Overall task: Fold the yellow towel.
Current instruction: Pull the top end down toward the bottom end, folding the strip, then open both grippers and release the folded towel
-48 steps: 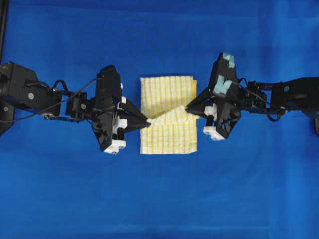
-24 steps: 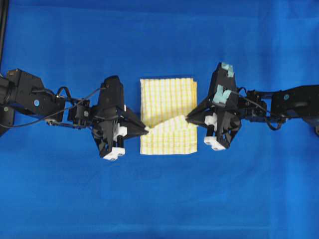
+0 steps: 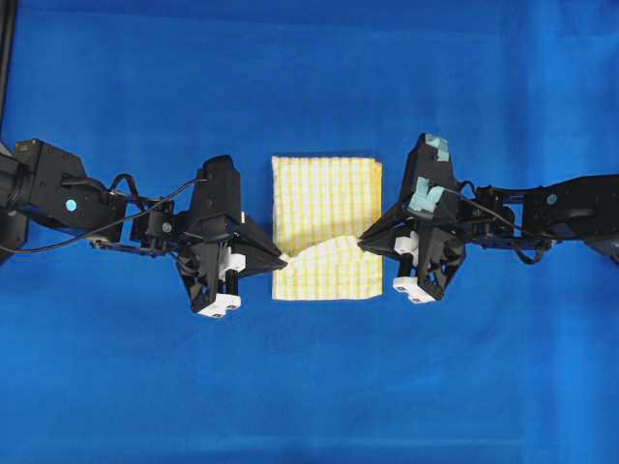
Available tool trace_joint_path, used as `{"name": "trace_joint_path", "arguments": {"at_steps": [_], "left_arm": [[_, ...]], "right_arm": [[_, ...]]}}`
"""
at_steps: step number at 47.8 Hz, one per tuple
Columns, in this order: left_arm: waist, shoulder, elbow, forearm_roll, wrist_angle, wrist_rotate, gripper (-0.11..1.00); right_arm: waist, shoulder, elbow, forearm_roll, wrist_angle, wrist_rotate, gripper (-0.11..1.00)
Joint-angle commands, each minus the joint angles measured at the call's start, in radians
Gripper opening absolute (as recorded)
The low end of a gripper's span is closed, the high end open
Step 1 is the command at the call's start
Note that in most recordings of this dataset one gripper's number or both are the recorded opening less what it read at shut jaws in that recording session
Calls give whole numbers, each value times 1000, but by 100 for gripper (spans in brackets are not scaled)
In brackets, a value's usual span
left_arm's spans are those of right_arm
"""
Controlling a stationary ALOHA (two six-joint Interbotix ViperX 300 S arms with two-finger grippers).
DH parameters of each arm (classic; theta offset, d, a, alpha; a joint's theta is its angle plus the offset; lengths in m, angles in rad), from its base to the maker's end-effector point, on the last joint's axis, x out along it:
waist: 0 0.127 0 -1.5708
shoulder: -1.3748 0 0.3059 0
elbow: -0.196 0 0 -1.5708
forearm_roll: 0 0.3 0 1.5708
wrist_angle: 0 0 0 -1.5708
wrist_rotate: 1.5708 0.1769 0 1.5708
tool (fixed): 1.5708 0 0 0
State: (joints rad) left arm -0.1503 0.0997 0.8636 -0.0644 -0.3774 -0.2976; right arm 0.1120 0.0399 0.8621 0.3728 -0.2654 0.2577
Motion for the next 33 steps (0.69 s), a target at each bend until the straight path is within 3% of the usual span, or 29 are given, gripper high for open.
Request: {"name": "trace_joint_path", "arguments": {"at_steps": [1, 12, 14, 17, 26, 28, 33], "left_arm": [[-5, -11, -17, 2, 6, 0, 6], [2, -12, -17, 2, 20, 0, 43], [3, -14, -17, 2, 20, 2, 49], [6, -20, -17, 2, 23, 2, 57], [15, -92, -14, 2, 84, 15, 58], [17, -118, -12, 3, 109, 18, 58], [26, -190, -5, 8, 173, 21, 58]], "right_arm": [[3, -9, -18, 2, -3, -2, 5], [5, -9, -23, 6, -11, -2, 6], [3, -8, -25, 8, -12, -2, 10], [5, -8, -26, 18, -12, 0, 24], [15, -14, -43, 31, -8, -2, 79], [15, -20, -46, 31, -6, -5, 82], [15, -51, -40, 28, -5, -14, 75]]}}
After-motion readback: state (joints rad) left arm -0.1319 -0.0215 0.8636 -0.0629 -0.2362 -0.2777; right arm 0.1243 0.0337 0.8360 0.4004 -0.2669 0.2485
